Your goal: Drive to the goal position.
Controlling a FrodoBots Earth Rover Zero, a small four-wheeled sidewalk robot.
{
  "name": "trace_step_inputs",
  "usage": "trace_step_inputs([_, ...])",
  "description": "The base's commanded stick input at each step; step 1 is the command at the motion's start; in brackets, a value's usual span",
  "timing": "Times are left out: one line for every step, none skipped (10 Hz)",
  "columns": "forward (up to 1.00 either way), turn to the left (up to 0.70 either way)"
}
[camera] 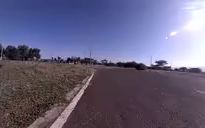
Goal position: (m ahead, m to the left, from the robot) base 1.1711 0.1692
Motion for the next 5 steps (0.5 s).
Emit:
trace_step_inputs([0.00, 0.00])
trace_step_inputs([0.05, 0.00])
trace_step_inputs([0.58, 0.00])
trace_step_inputs([1.00, 0.00])
trace_step_inputs([1.00, 0.00])
